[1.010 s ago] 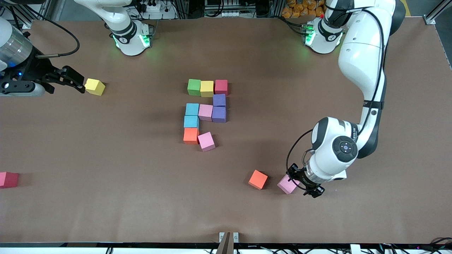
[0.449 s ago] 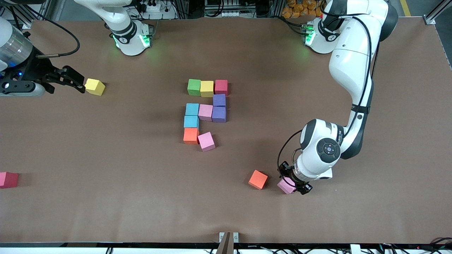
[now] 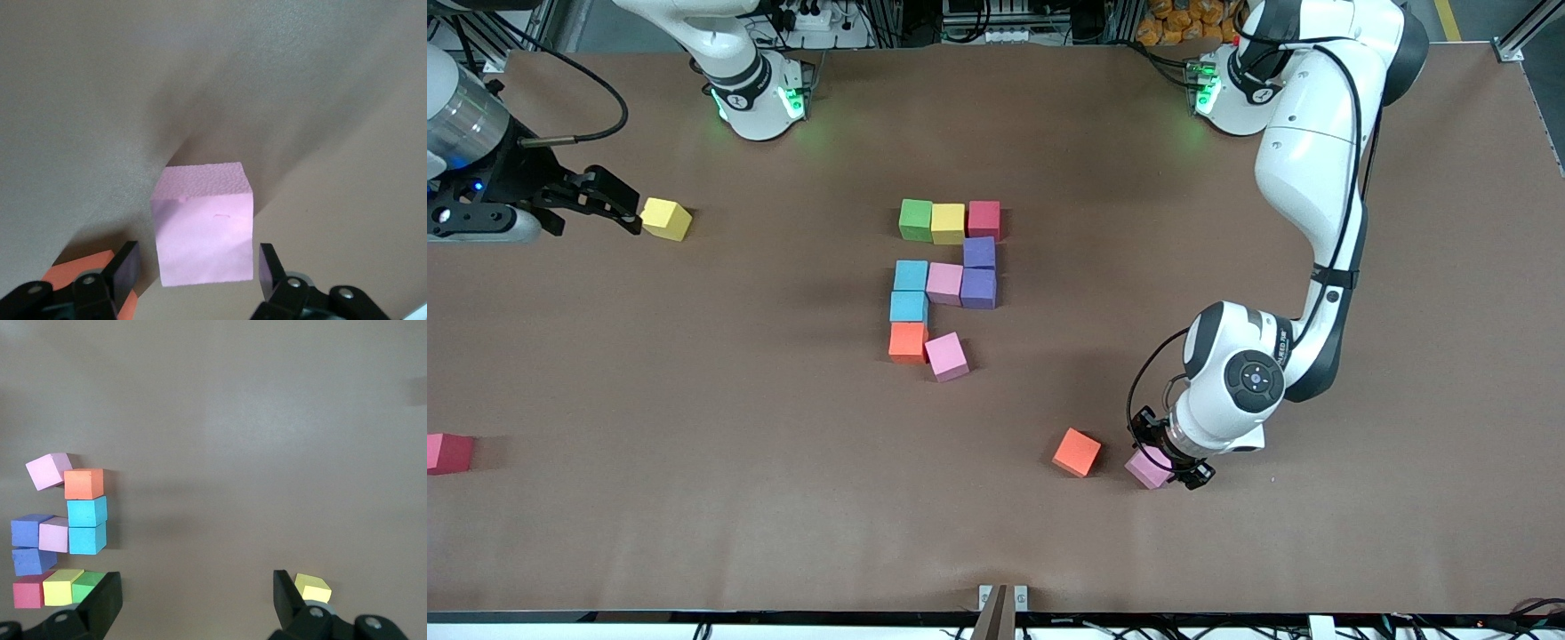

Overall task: Form number 2 with 11 blocks
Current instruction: 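Lower the left gripper and close it on the pink cube, then carry the pink cube toward the pink cube at the digit base, then lower the pink cube beside the other pink cube with the left gripper, then open the left gripper and raise it from the pink cube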

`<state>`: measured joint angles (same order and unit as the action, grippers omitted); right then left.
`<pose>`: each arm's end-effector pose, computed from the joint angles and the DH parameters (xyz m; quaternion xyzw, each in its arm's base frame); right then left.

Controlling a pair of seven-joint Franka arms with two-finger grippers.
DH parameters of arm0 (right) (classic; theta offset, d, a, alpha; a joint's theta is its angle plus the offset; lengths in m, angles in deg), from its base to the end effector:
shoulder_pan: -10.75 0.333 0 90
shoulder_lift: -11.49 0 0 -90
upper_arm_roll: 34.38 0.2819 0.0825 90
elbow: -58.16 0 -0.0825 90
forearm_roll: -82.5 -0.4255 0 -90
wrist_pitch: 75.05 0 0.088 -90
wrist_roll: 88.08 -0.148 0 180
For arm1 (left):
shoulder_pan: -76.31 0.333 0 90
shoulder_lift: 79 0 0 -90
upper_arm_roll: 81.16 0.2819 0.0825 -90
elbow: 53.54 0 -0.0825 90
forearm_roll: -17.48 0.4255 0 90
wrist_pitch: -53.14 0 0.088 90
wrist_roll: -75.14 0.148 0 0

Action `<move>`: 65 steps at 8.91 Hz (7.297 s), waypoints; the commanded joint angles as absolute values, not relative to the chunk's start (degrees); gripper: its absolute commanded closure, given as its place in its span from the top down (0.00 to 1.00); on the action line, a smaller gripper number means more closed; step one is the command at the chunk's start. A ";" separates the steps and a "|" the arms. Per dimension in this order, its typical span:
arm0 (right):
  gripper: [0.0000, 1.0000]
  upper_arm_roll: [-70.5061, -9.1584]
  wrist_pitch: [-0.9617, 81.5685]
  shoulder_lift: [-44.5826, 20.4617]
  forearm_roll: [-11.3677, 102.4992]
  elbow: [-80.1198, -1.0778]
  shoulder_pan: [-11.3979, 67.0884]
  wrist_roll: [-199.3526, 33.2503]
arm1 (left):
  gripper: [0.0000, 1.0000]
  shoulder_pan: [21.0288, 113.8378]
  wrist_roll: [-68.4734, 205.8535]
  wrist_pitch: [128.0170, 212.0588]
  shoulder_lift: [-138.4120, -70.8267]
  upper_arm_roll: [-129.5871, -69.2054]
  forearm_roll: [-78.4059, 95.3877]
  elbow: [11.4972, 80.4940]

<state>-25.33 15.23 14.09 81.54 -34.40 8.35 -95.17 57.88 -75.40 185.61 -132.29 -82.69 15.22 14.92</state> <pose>0.5796 0.0716 0.5533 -1.0000 0.0039 -0.0019 0.0051 0.7478 -0.2687 0.1528 0.3994 0.9116 -0.0180 0.0953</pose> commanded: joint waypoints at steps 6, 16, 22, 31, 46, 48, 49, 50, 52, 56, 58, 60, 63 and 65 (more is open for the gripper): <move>1.00 -24.89 14.42 14.04 81.97 -33.69 7.93 -94.94 | 0.80 57.68 -70.86 187.08 -133.84 -82.04 14.49 15.19; 1.00 -24.89 14.42 14.04 81.97 -33.60 7.85 -94.94 | 0.00 55.66 -61.62 183.50 -130.77 -82.65 19.32 15.28; 1.00 -24.89 14.42 14.04 81.97 -33.60 7.93 -94.94 | 0.00 42.66 -58.80 179.09 -128.31 -82.39 19.59 15.19; 1.00 -25.07 14.42 14.13 82.23 -33.34 7.50 -94.85 | 0.00 40.89 -59.07 176.36 -129.18 -87.31 18.54 15.37; 1.00 -25.07 14.33 14.13 82.24 -32.81 6.79 -94.67 | 0.00 36.49 -45.95 187.51 -134.28 -87.75 17.93 15.45; 1.00 -25.07 14.33 14.13 82.24 -32.81 6.79 -94.67 | 0.00 36.84 -51.49 189.19 -134.28 -87.75 17.22 15.45; 1.00 -25.07 14.33 14.13 82.24 -32.81 6.79 -94.67 | 0.00 36.67 -52.55 189.45 -134.28 -87.75 16.96 15.45; 1.00 -25.07 14.33 14.13 82.24 -32.81 6.79 -94.67 | 0.00 36.58 -52.83 189.46 -134.28 -87.75 16.96 15.45; 1.00 -25.07 14.33 14.13 82.24 -32.81 6.79 -94.67 | 0.00 35.88 -52.91 189.46 -134.90 -87.75 16.96 15.54; 1.00 -25.07 14.33 14.13 82.24 -32.81 6.79 -94.67 | 0.80 35.53 -52.65 189.37 -134.64 -87.66 17.31 15.54; 1.00 -25.07 14.33 14.13 82.24 -32.81 6.79 -94.67 | 0.80 35.61 -52.57 188.23 -133.67 -87.66 17.66 15.54; 1.00 -25.07 14.33 14.13 82.24 -32.81 6.79 -94.67 | 0.80 35.70 -52.39 183.95 -131.31 -87.40 18.01 15.37; 1.00 -25.07 14.33 14.13 82.24 -32.81 6.79 -94.67 | 0.80 36.49 -49.86 176.65 -126.82 -86.96 20.10 15.37; 1.00 -25.07 14.33 14.13 82.32 -32.63 6.79 -94.67 | 0.80 40.68 -44.77 171.20 -123.49 -86.87 23.01 15.45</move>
<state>-25.76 15.19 14.09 81.63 -33.77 7.73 -95.17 37.10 -48.27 174.28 -126.45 -86.63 21.37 14.15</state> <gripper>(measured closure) 0.000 0.198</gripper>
